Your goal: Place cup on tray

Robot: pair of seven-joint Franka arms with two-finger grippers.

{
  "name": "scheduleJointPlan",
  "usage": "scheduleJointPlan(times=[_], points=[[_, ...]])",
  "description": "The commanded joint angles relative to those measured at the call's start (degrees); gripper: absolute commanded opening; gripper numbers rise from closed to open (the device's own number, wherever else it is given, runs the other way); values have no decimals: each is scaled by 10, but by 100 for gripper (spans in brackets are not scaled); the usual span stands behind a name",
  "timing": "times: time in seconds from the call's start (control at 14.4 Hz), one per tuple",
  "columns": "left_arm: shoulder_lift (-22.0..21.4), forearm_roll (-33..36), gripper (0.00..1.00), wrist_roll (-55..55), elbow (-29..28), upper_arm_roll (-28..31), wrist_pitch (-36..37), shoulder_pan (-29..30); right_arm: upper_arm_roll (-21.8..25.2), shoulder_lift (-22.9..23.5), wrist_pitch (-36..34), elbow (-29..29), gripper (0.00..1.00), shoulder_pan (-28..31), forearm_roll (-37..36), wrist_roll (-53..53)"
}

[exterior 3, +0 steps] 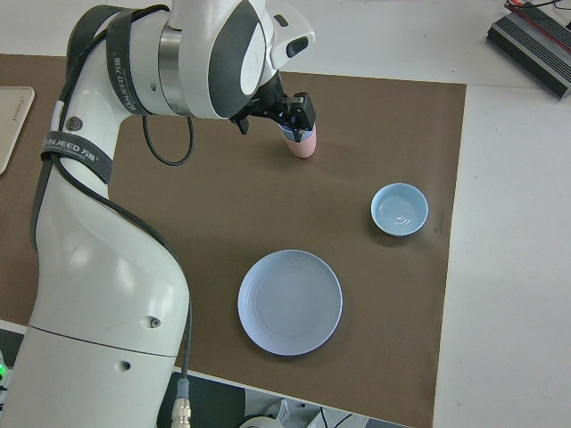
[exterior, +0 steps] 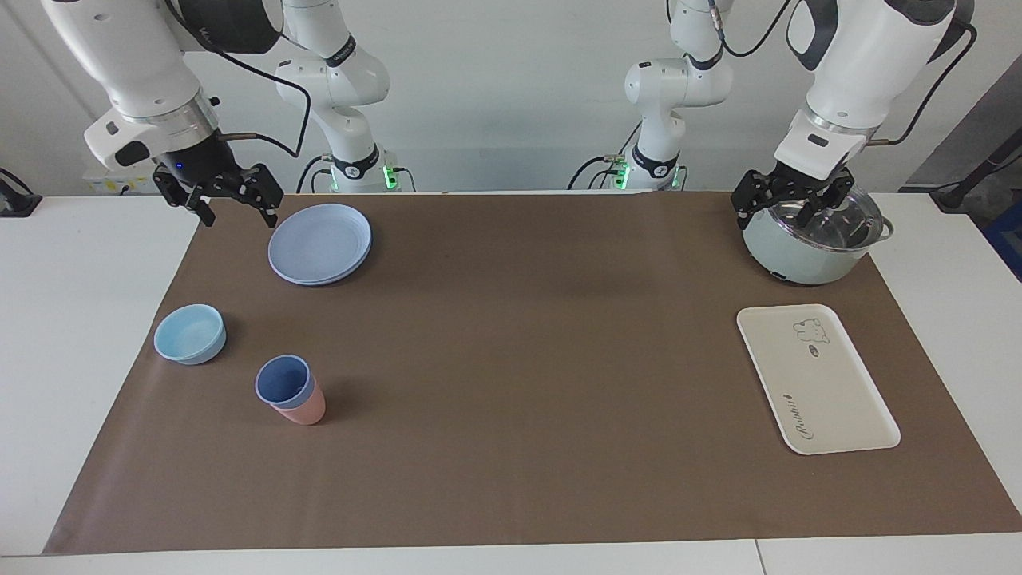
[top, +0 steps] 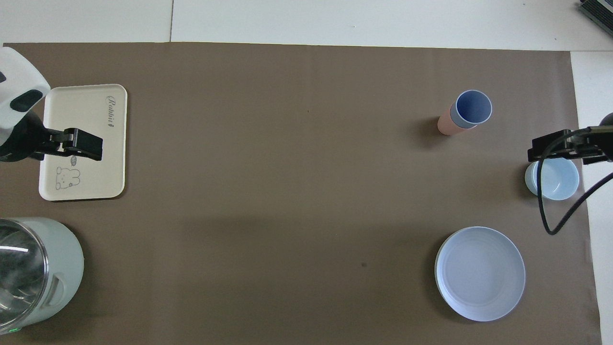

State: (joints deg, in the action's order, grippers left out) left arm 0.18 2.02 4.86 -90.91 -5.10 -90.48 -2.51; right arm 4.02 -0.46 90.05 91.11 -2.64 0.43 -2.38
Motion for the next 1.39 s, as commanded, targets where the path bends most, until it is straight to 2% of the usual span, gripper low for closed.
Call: scheduleJointPlan(times=[0.0,0.49,0.77,0.98,1.11,1.32], points=[[-8,-9,100,36,-12,-1,-22,1,-1,-9,-2,9,100,-1,-6,3],[-9,-9,100,34,-13,1,-15,6,-1,-10,2,11,100,0,-6,2],[-9,-9,100,34,-13,1,-15,8,-2,-20,64,46,100,2,-6,21],[-9,-9,100,32,-13,1,-22,10,-2,-31,153,92,100,27,-2,175],[-9,-9,100,32,-13,1,-20,9,-1,-37,215,136,100,60,67,300],[-9,-9,100,33,-13,1,-14,9,-1,-20,293,178,100,95,155,458]])
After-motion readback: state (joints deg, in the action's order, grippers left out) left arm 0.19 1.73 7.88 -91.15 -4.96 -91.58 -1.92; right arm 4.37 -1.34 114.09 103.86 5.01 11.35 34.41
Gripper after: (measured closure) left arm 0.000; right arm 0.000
